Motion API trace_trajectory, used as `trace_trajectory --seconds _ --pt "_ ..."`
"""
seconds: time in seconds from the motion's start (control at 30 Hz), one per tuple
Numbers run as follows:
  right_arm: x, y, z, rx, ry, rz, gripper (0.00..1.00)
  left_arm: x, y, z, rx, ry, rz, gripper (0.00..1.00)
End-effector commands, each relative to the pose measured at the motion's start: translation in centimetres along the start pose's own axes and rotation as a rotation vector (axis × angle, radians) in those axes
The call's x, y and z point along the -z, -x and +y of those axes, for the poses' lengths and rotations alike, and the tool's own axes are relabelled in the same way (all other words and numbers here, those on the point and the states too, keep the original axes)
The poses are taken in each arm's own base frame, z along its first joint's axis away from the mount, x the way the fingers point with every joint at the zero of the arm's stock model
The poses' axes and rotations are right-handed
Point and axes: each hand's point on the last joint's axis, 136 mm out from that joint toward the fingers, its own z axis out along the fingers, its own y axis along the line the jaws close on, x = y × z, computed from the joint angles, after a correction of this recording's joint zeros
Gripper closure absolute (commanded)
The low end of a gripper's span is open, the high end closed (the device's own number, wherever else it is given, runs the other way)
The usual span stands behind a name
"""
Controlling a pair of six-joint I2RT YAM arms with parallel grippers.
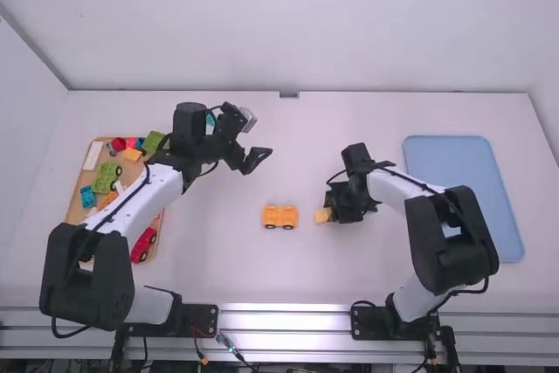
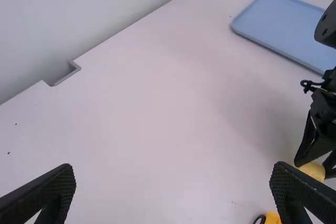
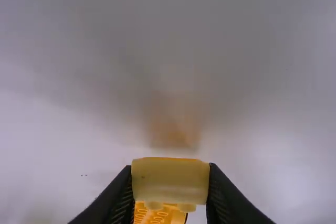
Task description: Assemble lego blocks to make yellow taxi
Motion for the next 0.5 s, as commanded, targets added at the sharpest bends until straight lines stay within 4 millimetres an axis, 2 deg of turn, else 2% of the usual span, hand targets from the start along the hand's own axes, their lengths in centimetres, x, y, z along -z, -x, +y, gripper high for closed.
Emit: trace_trajectory --seconds 0.0,0.17,0.23,0.27,0.3,0.33,0.47 --pt "-0.1 0.3 -0.3 -0.011 -0.011 -0.01 0.58 0.2 0.1 -0.2 0.003 -0.007 -0.006 0.01" --pt "-0.2 0.2 -0.3 -0.007 -0.012 -0.01 0.51 0.2 0.1 -0.2 0.003 -0.008 -0.006 0.01" --pt "-0.2 0.3 -0.3 -0.008 -0.012 -0.01 0.44 0.2 0.1 -0.2 0.002 -0.008 -0.006 0.01" --pt "-0.1 0.4 -0.3 -0.013 -0.009 -0.009 0.21 0.2 0.1 -0.2 0.003 -0.007 -0.006 0.01" --pt "-0.1 0.5 -0.2 -0.008 -0.005 -0.01 0.08 0.2 0.1 -0.2 0.002 -0.008 -0.006 0.01" --pt "0.0 0.6 0.3 0.023 0.015 -0.003 0.01 0.2 0.1 -0.2 0.002 -0.007 -0.006 0.01" --pt "1.2 -1.1 3.1 0.239 0.152 0.151 0.01 0.2 0.2 -0.2 0.0 -0.006 -0.009 0.01"
